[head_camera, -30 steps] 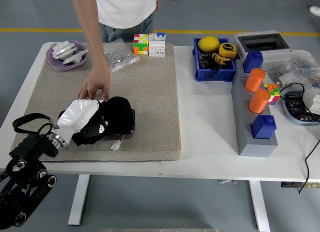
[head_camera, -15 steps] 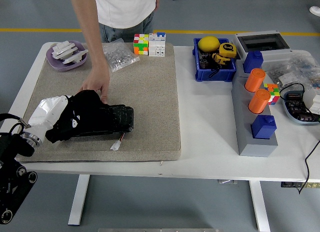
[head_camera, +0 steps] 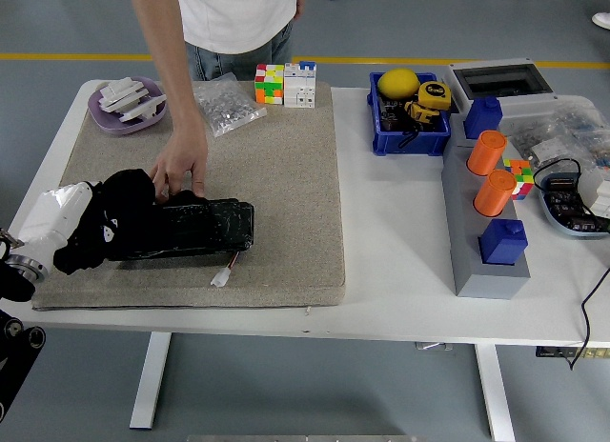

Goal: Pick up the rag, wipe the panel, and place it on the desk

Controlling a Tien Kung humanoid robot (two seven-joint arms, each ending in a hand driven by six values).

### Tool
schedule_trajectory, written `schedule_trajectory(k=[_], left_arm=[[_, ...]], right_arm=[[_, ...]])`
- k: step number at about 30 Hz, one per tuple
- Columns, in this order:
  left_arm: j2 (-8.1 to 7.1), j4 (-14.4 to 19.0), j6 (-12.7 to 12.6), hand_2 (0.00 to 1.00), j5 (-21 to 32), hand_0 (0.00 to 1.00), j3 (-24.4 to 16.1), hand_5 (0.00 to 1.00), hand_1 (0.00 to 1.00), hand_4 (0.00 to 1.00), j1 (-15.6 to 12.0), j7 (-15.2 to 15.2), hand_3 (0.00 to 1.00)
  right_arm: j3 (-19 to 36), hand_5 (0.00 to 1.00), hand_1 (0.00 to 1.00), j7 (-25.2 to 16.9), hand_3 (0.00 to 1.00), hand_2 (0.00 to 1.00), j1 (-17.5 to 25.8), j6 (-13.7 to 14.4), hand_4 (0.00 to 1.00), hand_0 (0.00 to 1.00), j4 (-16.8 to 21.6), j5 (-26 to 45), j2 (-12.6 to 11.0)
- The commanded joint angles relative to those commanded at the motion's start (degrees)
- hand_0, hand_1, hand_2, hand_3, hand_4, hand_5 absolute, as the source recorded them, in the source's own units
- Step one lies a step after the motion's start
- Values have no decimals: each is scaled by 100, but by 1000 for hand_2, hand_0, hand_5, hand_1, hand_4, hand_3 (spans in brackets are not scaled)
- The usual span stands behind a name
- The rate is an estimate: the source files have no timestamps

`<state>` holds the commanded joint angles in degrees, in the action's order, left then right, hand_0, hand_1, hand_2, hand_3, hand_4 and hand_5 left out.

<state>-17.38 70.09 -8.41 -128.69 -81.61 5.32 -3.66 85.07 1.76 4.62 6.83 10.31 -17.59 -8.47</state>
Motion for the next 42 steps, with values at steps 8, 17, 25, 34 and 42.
schedule_trajectory(k=[8,17,25,34,42], left_arm=[[-56,-293,-72,492,-35,290,-386,2,236,2,-38,-83,396],[-165,-1064,-436,494,415,289,-413,2,254,2,271,-514,399],[-153,-1510,-317,650,539,554,-336,2,649,495,489,-568,559],[-123,-1435,-191,801,547,805,-329,130,817,883,457,-547,786],[-126,-1418,-126,834,492,872,-363,188,860,950,449,-500,823]], right_arm=[[-13,483,594,3,584,651,15,19,998,542,0,44,3],[-17,483,595,5,584,651,2,23,998,542,0,36,21],[78,483,594,-5,586,650,-14,13,998,542,0,-53,26],[80,483,592,-8,585,650,-3,9,998,541,0,-42,45],[202,483,592,-14,586,650,-16,17,998,542,0,-154,42]])
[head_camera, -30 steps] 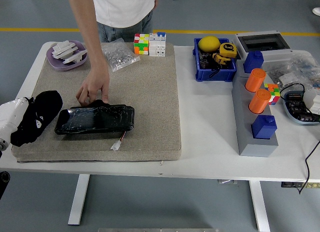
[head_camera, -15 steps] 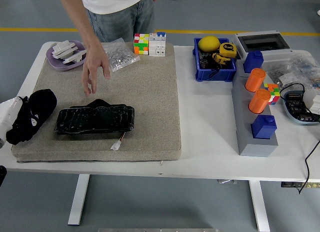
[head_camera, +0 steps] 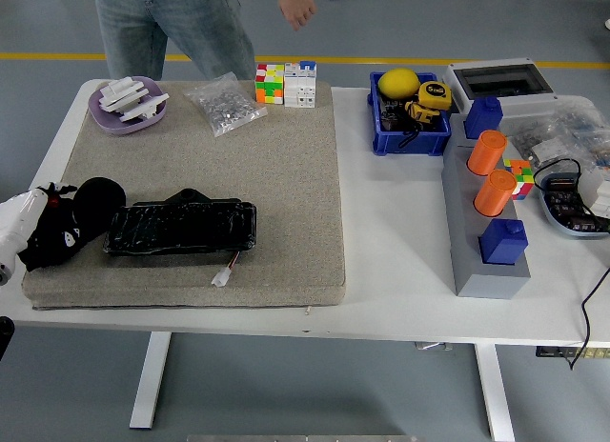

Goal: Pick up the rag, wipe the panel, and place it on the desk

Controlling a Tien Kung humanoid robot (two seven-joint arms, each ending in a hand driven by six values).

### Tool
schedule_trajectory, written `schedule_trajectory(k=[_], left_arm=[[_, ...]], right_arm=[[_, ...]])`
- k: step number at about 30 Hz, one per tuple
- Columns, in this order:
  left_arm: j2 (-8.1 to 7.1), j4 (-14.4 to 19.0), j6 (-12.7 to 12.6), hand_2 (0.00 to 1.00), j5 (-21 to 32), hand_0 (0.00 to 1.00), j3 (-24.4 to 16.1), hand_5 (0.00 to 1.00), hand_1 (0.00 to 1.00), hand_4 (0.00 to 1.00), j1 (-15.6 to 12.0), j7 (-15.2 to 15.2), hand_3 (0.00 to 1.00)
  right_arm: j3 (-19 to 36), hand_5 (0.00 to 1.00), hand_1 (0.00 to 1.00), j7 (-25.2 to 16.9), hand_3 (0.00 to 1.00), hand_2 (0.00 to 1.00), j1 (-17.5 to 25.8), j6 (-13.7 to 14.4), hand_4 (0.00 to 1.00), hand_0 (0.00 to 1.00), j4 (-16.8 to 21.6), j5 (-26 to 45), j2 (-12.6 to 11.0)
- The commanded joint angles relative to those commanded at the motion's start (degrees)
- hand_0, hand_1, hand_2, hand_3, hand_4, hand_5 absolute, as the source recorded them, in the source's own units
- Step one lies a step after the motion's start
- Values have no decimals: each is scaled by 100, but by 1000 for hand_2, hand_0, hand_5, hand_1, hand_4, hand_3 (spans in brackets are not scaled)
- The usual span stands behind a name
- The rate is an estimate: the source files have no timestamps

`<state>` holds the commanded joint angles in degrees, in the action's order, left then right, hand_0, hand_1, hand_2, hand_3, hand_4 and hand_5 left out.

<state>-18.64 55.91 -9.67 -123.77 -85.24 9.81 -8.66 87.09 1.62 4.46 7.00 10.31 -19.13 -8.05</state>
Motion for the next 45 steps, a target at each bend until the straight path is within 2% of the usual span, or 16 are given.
schedule_trajectory(k=[1,6,7,12,13,18,19,21,24,25,29,30,31,36,38,45], left_arm=[[1,4,1,853,-12,915,-6,229,883,993,-3,6,839],[7,134,42,853,-16,915,-64,229,883,993,-60,29,839],[12,187,60,855,-26,922,-91,335,887,998,-79,34,842],[29,509,85,855,133,922,-306,335,887,998,-188,-100,842],[26,535,57,818,231,882,-362,470,862,998,-202,-188,798],[13,333,9,818,1263,882,-502,470,862,998,-222,-842,798],[15,298,35,739,1484,742,-497,514,765,957,-225,-927,721],[32,145,262,739,1974,742,-401,514,765,957,-229,-1169,721],[122,51,631,739,2719,742,-353,514,765,957,-245,-1148,721],[142,47,678,736,2905,707,-355,548,739,911,-250,-1154,711],[281,136,907,736,3873,707,-362,548,739,911,-282,-1349,711],[311,160,923,736,4134,707,-376,548,739,911,-284,-1417,711],[357,198,921,697,4357,645,-422,559,691,906,-286,-1524,631],[502,344,847,697,5586,645,-621,559,691,906,-278,-1967,631],[550,403,822,677,5965,600,-691,549,660,903,-277,-2047,612],[712,651,828,663,6379,565,-784,529,642,902,-267,-2133,594]], right_arm=[[-2,483,589,2,585,650,0,2,998,542,0,2,0],[24,483,589,1,585,650,-3,12,998,542,0,-19,3],[25,482,588,2,586,650,-3,14,998,543,0,-22,3],[31,482,588,6,586,650,4,8,998,543,0,-32,12],[31,481,586,6,586,650,8,8,998,543,0,-29,13],[44,481,586,6,586,650,8,12,998,543,0,-33,11],[48,480,585,6,585,650,9,13,998,546,0,-38,11],[43,480,585,9,585,650,14,14,998,546,0,-33,12],[31,480,585,15,585,650,24,15,998,546,0,-34,16],[25,479,584,18,585,650,26,14,998,546,0,-33,16],[-7,479,584,24,585,650,50,22,998,546,0,-19,17],[-20,479,584,26,585,650,55,24,998,546,0,-11,17],[-31,479,584,28,585,650,60,27,998,548,0,-2,16],[-62,479,584,33,585,650,70,28,998,548,0,17,11],[-48,480,584,31,586,649,78,29,998,548,0,7,14],[10,480,583,40,585,649,95,44,998,548,0,-56,42]])
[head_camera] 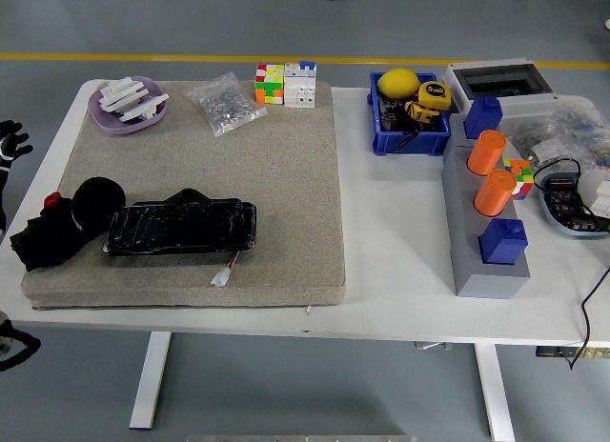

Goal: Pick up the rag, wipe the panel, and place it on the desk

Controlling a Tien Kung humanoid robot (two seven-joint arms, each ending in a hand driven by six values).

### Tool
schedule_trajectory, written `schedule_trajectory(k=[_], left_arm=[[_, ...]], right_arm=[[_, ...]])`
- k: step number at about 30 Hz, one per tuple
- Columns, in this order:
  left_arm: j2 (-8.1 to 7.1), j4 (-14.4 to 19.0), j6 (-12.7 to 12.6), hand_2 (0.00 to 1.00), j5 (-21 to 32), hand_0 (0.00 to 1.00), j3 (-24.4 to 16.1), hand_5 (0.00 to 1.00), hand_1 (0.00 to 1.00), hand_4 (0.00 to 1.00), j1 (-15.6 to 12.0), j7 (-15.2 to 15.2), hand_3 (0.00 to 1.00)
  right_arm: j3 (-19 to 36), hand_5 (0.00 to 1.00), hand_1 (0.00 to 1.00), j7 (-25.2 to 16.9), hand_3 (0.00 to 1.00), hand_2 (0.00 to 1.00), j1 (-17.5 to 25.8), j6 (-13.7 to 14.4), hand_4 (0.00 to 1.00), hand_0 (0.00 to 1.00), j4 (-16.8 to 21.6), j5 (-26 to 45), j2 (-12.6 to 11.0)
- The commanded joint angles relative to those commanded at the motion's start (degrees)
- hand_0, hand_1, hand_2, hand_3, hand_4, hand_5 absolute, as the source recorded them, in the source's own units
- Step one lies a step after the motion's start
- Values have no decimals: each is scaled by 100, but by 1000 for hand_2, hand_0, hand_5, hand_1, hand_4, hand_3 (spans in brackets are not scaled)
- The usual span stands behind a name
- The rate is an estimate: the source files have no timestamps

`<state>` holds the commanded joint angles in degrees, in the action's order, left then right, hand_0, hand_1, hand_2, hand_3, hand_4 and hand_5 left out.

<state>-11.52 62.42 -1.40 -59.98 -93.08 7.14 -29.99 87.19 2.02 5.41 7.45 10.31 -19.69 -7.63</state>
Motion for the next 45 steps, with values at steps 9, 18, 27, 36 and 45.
schedule_trajectory(k=[9,18,27,36,45], left_arm=[[18,174,164,663,-104,561,168,518,643,902,-82,308,589],[-67,286,290,681,57,587,304,493,667,895,-173,520,588],[-203,393,277,684,91,590,363,475,669,887,-283,605,586],[-306,405,269,687,124,599,401,455,677,901,-363,724,585],[-379,392,266,688,85,599,412,450,678,904,-327,721,582]], right_arm=[[-128,479,584,29,586,649,-25,30,998,549,0,58,2],[-292,479,583,50,585,649,-45,62,998,546,0,191,-25],[-199,479,584,54,585,651,-79,94,998,547,0,99,-24],[-66,480,584,41,586,650,-27,115,998,547,0,52,11],[143,480,584,8,586,649,-68,93,998,547,0,-86,62]])
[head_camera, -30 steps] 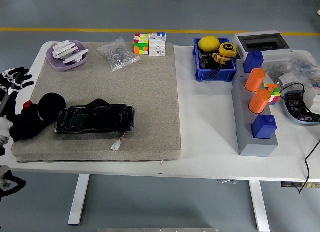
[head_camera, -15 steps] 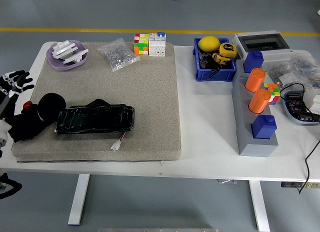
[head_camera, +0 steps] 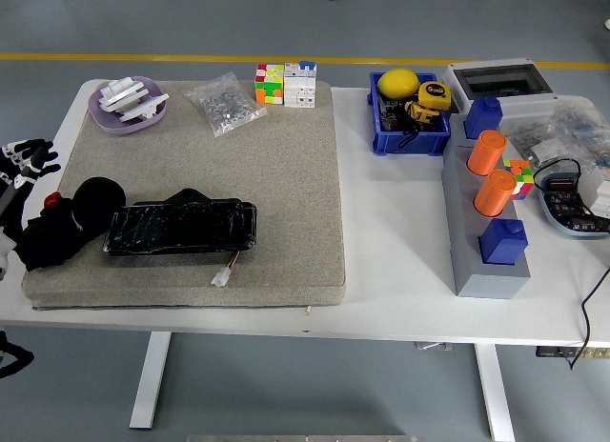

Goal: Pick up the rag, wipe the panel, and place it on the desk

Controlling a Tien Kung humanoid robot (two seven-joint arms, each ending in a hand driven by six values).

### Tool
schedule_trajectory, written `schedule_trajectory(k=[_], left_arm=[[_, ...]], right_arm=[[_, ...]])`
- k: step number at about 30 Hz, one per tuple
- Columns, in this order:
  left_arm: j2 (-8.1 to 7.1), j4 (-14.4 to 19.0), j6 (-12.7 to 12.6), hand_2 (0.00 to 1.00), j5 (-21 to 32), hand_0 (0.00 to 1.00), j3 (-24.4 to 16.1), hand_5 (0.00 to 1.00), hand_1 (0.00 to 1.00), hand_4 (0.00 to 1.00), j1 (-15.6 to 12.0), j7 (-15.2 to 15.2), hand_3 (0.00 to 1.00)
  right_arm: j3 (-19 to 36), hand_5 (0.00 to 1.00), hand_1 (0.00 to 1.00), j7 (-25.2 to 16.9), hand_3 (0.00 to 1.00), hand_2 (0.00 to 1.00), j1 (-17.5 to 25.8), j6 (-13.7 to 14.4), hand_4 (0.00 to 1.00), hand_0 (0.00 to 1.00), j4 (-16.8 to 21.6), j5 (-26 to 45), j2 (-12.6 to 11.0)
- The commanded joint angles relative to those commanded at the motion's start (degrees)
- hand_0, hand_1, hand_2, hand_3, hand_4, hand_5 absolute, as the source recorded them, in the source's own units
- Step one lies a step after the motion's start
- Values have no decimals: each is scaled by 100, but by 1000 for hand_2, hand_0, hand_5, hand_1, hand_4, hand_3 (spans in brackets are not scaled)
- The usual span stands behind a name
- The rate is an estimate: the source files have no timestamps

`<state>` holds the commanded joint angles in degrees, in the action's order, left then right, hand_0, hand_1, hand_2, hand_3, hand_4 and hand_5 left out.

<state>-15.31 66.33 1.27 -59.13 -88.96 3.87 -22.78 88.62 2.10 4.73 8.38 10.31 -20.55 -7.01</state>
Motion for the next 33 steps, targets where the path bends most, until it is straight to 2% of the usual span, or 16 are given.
schedule_trajectory(k=[21,33], left_arm=[[-34,64,-105,685,-512,604,-18,426,680,927,36,-76,576],[-75,321,-130,685,-819,612,60,422,681,930,35,-46,577]], right_arm=[[-158,483,585,-21,586,650,-15,-34,998,546,0,170,18],[-941,483,585,-27,587,651,32,-143,998,547,0,836,24]])
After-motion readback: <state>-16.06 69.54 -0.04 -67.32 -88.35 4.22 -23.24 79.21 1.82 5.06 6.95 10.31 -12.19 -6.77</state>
